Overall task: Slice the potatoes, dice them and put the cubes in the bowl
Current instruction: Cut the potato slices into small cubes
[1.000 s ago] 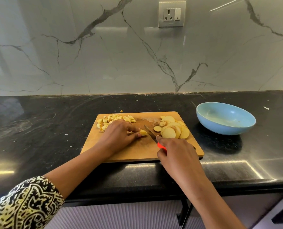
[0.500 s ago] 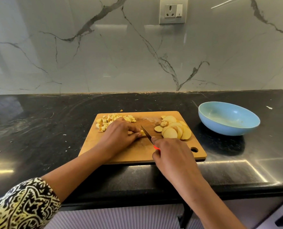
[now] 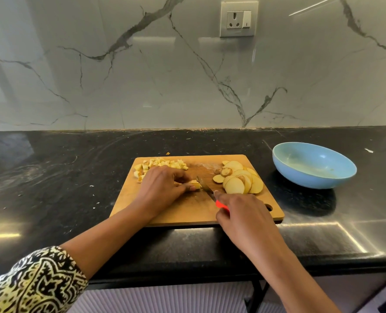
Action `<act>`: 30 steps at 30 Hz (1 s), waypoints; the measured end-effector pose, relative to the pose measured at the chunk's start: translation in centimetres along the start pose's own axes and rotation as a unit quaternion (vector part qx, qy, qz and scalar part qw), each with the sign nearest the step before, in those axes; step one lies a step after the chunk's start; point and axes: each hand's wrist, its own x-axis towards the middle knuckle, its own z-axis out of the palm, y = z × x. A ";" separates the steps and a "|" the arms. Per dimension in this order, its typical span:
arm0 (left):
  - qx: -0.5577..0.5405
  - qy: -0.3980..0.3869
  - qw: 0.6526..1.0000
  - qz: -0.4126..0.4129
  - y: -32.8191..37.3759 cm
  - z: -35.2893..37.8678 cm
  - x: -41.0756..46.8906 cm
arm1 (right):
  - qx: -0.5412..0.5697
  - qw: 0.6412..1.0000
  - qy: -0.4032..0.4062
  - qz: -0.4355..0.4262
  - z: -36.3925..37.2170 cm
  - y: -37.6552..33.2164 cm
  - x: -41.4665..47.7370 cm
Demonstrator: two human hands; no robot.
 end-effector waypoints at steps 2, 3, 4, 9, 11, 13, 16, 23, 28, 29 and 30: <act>-0.003 -0.001 1.000 -0.002 0.0 -0.1 -0.1 | 0.009 1.000 0.012 0.004 0.2 0.0 0.2; -0.002 0.001 1.000 -0.002 0.0 -0.1 -0.1 | 0.012 1.000 0.016 0.003 0.2 0.0 0.3; -0.005 0.000 1.000 -0.004 0.0 -0.2 -0.2 | 0.015 1.000 0.018 0.001 0.2 0.0 0.2; -0.016 0.004 1.000 -0.012 -0.1 -0.4 -0.3 | 0.023 0.999 0.035 -0.017 0.1 -0.3 0.0; -0.002 0.018 1.000 -0.013 0.0 -0.3 -0.3 | 0.026 0.999 0.037 -0.017 0.1 -0.4 -0.2; 0.015 0.024 0.999 -0.020 0.0 -0.3 -0.3 | 0.023 0.999 0.036 -0.018 0.2 -0.6 -0.4; 0.050 0.020 0.998 -0.028 0.1 -0.1 -0.2 | 0.019 0.999 0.035 -0.017 0.5 -0.8 -0.5; 0.053 0.026 0.998 -0.021 0.0 0.4 0.1 | 0.014 0.999 0.043 -0.023 0.6 -0.8 -0.4; 0.054 0.023 0.998 -0.012 -0.3 0.5 0.2 | 0.005 0.999 0.041 -0.029 0.7 -0.9 -0.3; 0.051 0.018 0.998 -0.010 -0.4 0.5 0.2 | 0.003 0.999 0.043 -0.029 0.8 -0.9 -0.3; 0.047 0.012 0.999 -0.008 -0.6 0.5 0.2 | 0.002 0.999 0.045 -0.029 0.8 -1.0 -0.4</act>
